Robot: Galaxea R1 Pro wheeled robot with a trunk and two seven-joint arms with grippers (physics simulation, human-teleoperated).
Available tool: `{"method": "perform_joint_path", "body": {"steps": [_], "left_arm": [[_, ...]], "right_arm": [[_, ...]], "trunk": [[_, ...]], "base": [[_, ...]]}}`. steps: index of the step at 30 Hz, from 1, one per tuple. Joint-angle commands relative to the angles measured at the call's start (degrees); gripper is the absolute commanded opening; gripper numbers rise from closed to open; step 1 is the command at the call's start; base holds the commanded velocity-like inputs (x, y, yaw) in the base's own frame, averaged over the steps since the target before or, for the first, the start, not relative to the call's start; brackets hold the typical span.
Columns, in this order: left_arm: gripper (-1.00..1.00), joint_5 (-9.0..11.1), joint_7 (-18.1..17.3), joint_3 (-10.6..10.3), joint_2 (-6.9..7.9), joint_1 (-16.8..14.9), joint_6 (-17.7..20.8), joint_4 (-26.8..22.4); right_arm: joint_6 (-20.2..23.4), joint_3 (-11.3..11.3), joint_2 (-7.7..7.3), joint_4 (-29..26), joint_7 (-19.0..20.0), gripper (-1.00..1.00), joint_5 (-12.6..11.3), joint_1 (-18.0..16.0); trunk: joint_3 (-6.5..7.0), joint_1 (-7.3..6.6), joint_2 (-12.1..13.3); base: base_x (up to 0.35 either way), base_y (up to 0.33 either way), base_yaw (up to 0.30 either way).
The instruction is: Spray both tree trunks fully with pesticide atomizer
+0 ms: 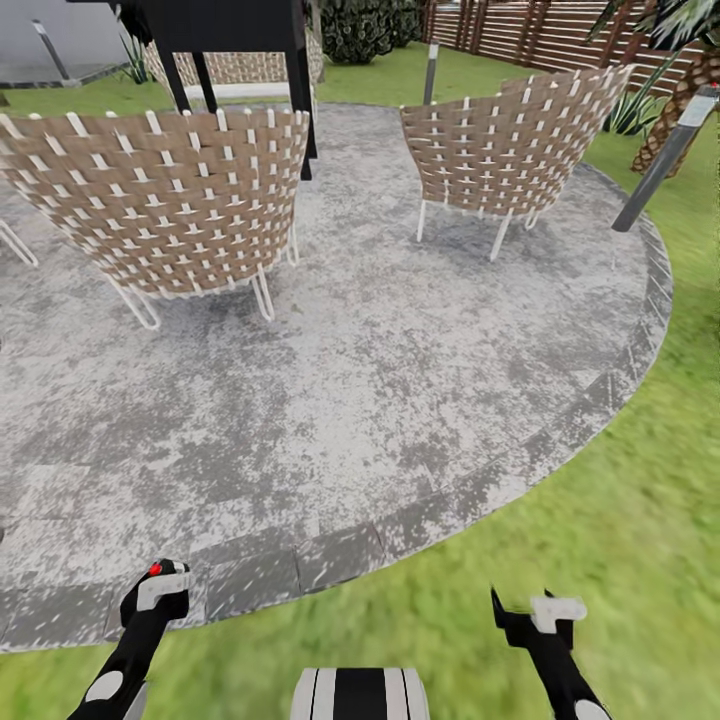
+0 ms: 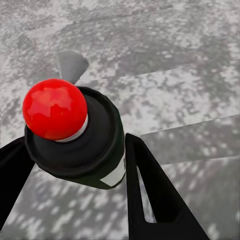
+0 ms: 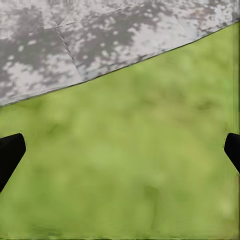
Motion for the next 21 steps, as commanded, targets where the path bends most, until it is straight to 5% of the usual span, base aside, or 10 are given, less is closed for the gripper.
{"method": "perform_joint_path", "body": {"steps": [1, 8, 13, 21], "left_arm": [[-1.00, -0.02, -0.04, 0.07, -0.03, 0.01, -0.16, 0.20], [-1.00, 0.24, 0.03, 0.15, -0.19, 2.52, -0.06, 0.64], [-1.00, 0.30, 0.28, 0.26, -0.19, 4.96, -0.05, 1.48], [-1.00, 0.34, 0.51, 0.86, 0.05, 7.67, -0.21, 5.05]], "right_arm": [[-0.99, -0.08, 0.01, 0.18, -0.03, 1.00, 0.37, 0.75], [-3.31, -0.14, -0.05, 2.02, 0.15, 1.00, 0.38, 4.37], [-8.47, -0.04, -0.03, 7.15, 0.30, 1.00, 0.38, 4.82], [-9.42, 0.08, 0.37, 11.05, 0.31, 1.00, 0.36, 4.82]], "trunk": [[0.20, -0.03, 0.00], [1.75, -0.21, 0.10], [2.99, -0.34, 0.16], [5.43, -0.55, 0.27]], "base": [[0.000, 0.000, 0.000], [0.000, 0.000, 0.000], [0.000, 0.000, 0.000], [0.000, 0.000, 0.000]]}}
